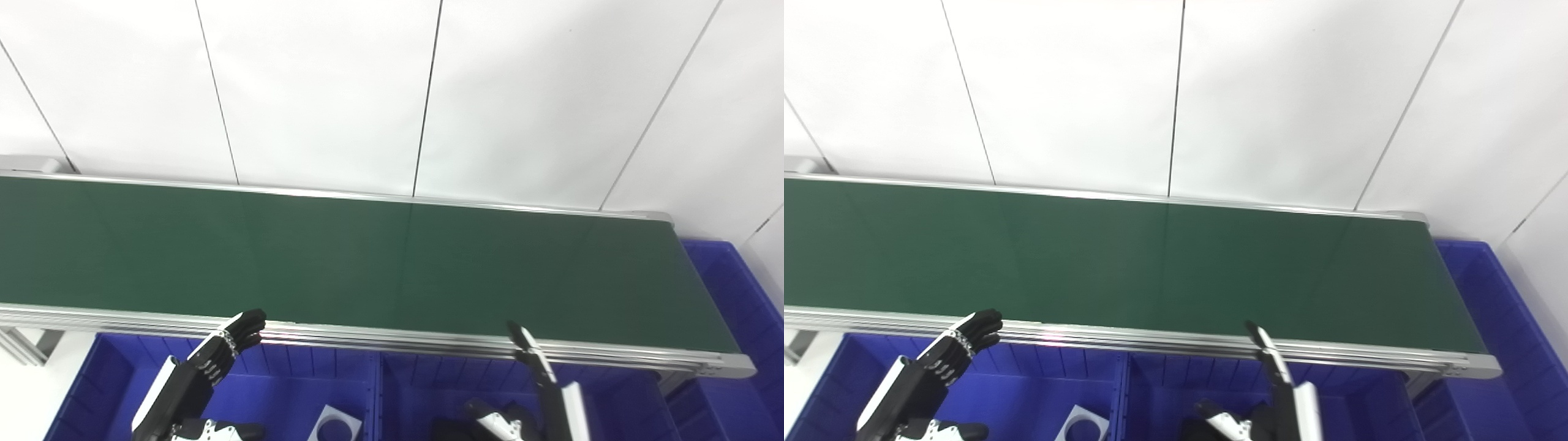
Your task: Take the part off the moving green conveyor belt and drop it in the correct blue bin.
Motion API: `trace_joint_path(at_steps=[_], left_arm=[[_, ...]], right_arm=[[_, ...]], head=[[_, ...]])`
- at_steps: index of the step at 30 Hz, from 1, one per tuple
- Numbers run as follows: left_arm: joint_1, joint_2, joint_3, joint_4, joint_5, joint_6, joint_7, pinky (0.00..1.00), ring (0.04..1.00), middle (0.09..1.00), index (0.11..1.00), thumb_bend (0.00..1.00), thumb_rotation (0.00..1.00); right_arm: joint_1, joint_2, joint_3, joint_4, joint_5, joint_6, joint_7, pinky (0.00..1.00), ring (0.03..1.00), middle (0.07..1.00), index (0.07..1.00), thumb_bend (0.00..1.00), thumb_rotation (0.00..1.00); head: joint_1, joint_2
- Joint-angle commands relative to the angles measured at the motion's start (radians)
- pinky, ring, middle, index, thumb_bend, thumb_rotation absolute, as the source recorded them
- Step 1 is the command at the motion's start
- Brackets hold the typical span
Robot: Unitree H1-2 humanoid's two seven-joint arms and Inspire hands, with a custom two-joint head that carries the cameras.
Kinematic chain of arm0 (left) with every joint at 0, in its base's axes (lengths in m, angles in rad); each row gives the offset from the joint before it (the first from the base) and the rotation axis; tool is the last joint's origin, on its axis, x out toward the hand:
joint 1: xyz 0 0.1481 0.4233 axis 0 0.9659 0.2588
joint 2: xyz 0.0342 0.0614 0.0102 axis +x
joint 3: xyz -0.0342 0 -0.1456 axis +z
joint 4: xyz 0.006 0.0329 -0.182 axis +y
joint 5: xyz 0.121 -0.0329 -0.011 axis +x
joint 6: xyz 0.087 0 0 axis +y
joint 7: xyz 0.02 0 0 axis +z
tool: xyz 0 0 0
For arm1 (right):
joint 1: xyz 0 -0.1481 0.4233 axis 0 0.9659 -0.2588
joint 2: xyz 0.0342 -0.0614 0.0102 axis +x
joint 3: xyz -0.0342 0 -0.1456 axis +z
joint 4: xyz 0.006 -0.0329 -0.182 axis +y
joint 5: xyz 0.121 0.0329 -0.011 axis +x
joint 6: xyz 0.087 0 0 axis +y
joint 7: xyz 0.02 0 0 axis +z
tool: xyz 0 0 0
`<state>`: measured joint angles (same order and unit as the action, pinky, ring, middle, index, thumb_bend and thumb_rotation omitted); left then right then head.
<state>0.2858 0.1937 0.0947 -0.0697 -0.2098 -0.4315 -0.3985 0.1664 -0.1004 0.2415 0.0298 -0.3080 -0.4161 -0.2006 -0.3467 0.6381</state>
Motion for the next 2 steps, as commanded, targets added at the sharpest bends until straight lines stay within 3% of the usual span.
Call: trace_joint_path(at_steps=[1, 2], left_arm=[[-0.007, 0.018, -0.007, -0.025, -0.041, -0.025, -0.002, 0.90, 0.909, 0.910, 0.895, 0.90, 0.35], [-0.007, 0.021, -0.011, -0.031, -0.047, -0.019, 0.000, 0.90, 0.911, 0.911, 0.898, 0.90, 0.34]], right_arm=[[-0.020, 0.008, 0.012, -0.062, 0.095, -0.031, 0.057, 0.80, 0.869, 0.897, 0.923, 0.85, 0.76], [-0.023, 0.012, 0.015, -0.073, 0.122, -0.026, 0.076, 0.80, 0.863, 0.891, 0.924, 0.86, 0.78]], head=[[-0.021, 0.056], [-0.023, 0.062]])
